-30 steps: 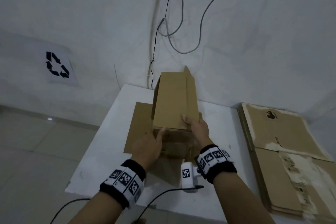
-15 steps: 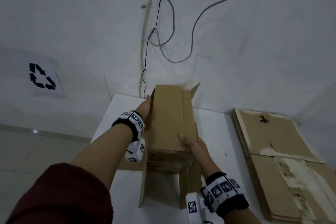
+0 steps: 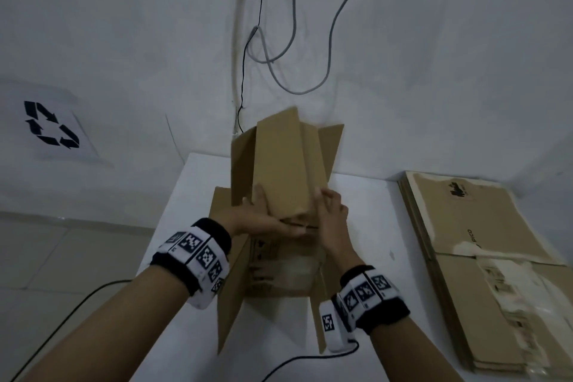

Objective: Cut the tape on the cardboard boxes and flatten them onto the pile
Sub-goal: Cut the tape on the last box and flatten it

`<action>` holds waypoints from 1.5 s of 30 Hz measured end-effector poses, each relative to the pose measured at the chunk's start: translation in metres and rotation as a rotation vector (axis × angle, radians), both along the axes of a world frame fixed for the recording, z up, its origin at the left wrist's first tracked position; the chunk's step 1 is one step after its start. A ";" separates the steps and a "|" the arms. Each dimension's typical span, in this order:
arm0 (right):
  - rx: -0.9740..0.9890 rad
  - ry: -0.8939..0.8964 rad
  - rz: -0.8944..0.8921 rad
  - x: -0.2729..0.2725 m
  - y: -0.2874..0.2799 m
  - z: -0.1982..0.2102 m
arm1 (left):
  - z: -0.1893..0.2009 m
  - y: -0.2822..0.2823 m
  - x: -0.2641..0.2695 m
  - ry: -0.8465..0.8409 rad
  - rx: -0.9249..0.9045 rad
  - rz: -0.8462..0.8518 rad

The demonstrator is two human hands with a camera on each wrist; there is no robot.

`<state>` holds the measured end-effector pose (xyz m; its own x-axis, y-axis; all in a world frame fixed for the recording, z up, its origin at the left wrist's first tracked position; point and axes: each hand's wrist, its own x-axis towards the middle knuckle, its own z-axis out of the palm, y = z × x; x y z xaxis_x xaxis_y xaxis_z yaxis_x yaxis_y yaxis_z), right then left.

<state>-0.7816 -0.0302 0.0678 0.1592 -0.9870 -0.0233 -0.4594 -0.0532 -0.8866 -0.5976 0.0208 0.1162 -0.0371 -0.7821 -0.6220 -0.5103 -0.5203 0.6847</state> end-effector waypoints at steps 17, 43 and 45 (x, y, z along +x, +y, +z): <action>-0.076 0.599 0.284 0.016 -0.047 -0.032 | -0.098 -0.024 0.080 0.244 -0.194 0.451; -0.241 0.721 0.324 0.021 0.063 -0.201 | -0.245 0.080 0.010 -0.646 -0.453 -0.025; -0.259 0.759 0.312 0.022 0.063 -0.203 | -0.249 0.079 0.009 -0.693 -0.467 -0.049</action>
